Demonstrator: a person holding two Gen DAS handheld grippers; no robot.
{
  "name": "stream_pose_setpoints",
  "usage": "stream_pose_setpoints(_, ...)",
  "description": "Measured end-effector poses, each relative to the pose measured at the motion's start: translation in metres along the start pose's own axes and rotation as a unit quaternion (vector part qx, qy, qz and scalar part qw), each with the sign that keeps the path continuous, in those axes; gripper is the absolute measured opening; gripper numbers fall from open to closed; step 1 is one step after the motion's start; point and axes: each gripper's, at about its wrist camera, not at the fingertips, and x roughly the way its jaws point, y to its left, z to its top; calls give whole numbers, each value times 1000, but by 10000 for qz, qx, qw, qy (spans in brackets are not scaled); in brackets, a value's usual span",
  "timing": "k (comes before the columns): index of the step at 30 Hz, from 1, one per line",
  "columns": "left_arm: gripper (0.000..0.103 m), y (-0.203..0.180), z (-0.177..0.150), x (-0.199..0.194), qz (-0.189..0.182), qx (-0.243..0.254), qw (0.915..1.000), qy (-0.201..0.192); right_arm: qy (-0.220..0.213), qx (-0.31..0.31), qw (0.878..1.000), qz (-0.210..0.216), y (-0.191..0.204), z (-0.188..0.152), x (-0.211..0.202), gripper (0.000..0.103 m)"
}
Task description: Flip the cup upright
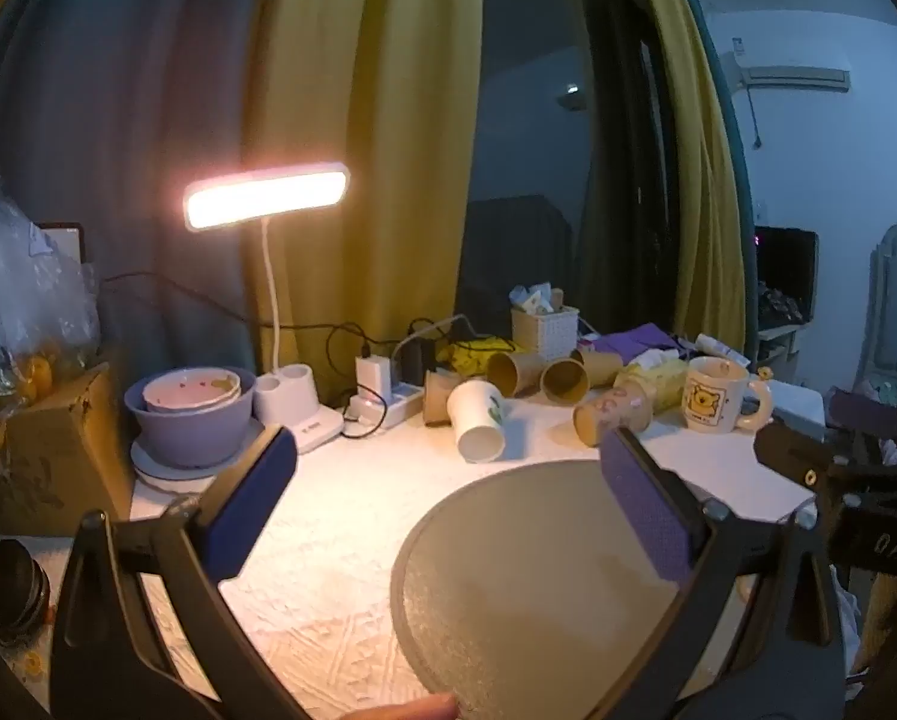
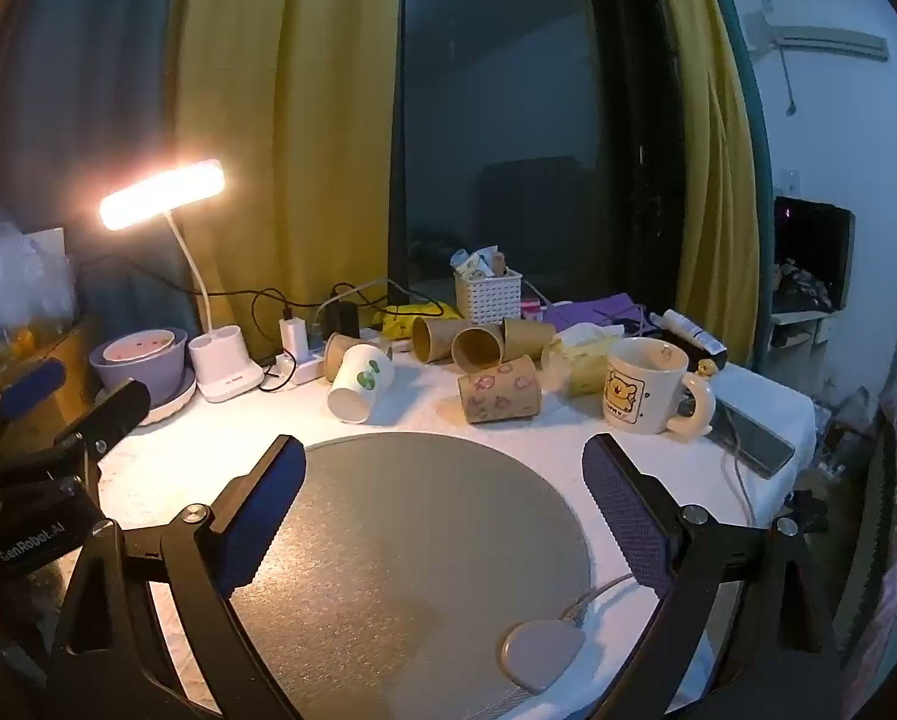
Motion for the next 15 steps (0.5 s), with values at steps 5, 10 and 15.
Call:
stream_pose_setpoints(5,102,-6,-3,3,35,57,9998,172,-5,-19,10000,-46,3,-2,1,96)
stream_pose_setpoints(10,102,3,-7,12,-60,-80,9993,360,76,49,10000,27,0,-4,2,96)
stream_pose_setpoints(15,102,0,-8,13,-105,0,9993,359,97,53,9999,25,1,-4,3,96)
